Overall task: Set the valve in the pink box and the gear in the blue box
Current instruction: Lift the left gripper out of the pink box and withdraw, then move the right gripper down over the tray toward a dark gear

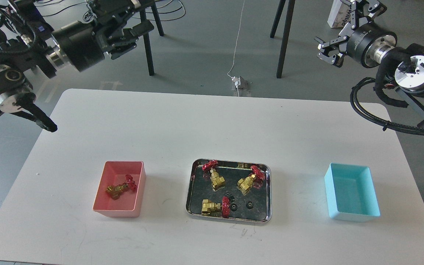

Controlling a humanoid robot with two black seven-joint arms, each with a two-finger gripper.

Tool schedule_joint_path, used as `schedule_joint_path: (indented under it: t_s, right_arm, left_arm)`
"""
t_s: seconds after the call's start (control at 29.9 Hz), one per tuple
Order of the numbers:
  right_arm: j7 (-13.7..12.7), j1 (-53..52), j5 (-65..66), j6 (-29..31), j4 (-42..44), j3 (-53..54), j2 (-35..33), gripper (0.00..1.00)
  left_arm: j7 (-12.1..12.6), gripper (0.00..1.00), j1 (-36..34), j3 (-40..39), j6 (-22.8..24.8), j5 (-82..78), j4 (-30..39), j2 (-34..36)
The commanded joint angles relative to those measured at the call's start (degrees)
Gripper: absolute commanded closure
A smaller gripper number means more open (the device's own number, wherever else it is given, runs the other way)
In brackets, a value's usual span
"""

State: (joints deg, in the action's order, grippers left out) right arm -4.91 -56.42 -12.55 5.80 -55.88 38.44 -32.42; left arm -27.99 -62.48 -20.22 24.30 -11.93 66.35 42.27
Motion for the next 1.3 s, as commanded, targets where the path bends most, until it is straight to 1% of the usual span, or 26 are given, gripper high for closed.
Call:
schedule_joint_path:
  t_s: [0.0,0.07,0.13,0.2,0.27,0.33,0.4,0.47,0.53,0.6,0.67,0.73,0.8,0.87,0.94,1.0,1.14,1.17,1.2,1.27]
  right_arm:
    - [0.3,2.2,0.0,10.8,-0.1,2.3,-1.7,0.0]
    - [0.2,2.7,0.0,16.6,-0.1,2.9,-3.2,0.0]
    - [-0.3,2.6,0.1,19.5,-0.3,2.1,-4.3,0.0]
    - [-0.6,2.2,1.1,19.3,-0.9,0.9,-4.6,0.0]
    - [-1.2,0.8,3.9,19.6,-3.2,-3.0,-5.9,0.0]
    - [-2.4,-4.0,12.4,20.1,-5.2,-9.7,-8.7,0.0]
    - [-3.3,-11.5,24.7,21.4,-7.3,-21.2,-9.5,0.0]
    - [-3.3,-19.5,33.7,22.2,-8.1,-32.6,-9.3,0.0]
    - [-3.3,-25.9,36.9,22.2,-8.3,-41.1,-8.9,0.0]
    - [-3.5,-30.3,38.1,22.2,-8.6,-46.9,-6.6,0.0]
    - [-4.0,-32.5,41.2,22.2,-10.2,-50.2,-2.6,0.0]
    - [-4.4,-33.6,49.4,22.2,-14.2,-52.0,0.2,0.0]
    - [-4.5,-34.5,57.9,22.2,-18.6,-54.3,1.5,0.0]
    - [-4.5,-36.0,63.9,22.2,-22.7,-59.9,5.2,0.0]
    - [-4.6,-37.5,66.0,22.2,-25.1,-66.7,8.8,0.01]
    - [-4.8,-38.8,66.3,22.2,-26.6,-70.9,10.9,0.01]
    - [-6.4,-38.9,70.5,22.2,-27.6,-72.2,14.7,0.03]
    - [-6.5,-38.8,71.5,22.2,-27.6,-72.4,15.5,0.06]
    - [-6.5,-38.8,72.1,22.2,-27.6,-72.5,16.2,0.11]
    - [-6.5,-38.6,72.3,22.2,-27.5,-73.4,18.4,0.27]
  left_arm:
    - [0.0,0.1,0.2,-3.3,3.7,13.1,-7.1,-5.2]
    - [0.0,0.08,0.2,-3.4,3.7,14.9,-10.9,-7.5]
    - [0.0,0.08,1.0,-3.5,3.7,15.5,-12.5,-9.0]
    - [0.0,0.07,1.7,-4.5,3.7,15.7,-12.5,-10.0]
    - [0.0,0.06,2.2,-5.5,3.7,15.8,-12.5,-11.1]
    - [0.0,0.06,2.5,-6.0,3.7,15.8,-12.5,-12.8]
    - [0.0,0.06,2.6,-6.1,3.7,15.8,-12.5,-14.3]
    - [0.0,0.06,3.1,-6.1,3.7,15.8,-12.3,-15.7]
    - [0.0,0.06,3.7,-6.2,3.7,15.7,-12.1,-17.0]
    - [0.0,0.06,4.0,-6.2,3.7,15.7,-12.1,-18.4]
    - [0.0,0.06,4.1,-6.2,3.7,15.7,-11.9,-19.3]
    - [0.0,0.06,4.2,-6.2,3.7,15.7,-11.9,-19.5]
    - [0.0,0.06,4.4,-6.4,3.7,15.8,-11.5,-19.5]
    - [0.0,0.06,4.6,-7.0,3.7,15.8,-11.2,-19.5]
    - [0.0,0.06,5.1,-7.2,3.7,15.7,-11.1,-19.5]
    - [0.0,0.06,5.9,-7.6,3.7,15.8,-11.0,-19.6]
    - [0.0,0.06,7.1,-8.0,3.7,15.7,-11.0,-19.9]
    - [0.0,0.06,7.5,-8.1,3.7,15.7,-11.0,-20.2]
    - [0.0,0.06,7.8,-8.1,3.7,15.7,-11.0,-20.3]
    - [0.0,0.05,8.3,-8.1,3.7,15.7,-11.0,-20.4]
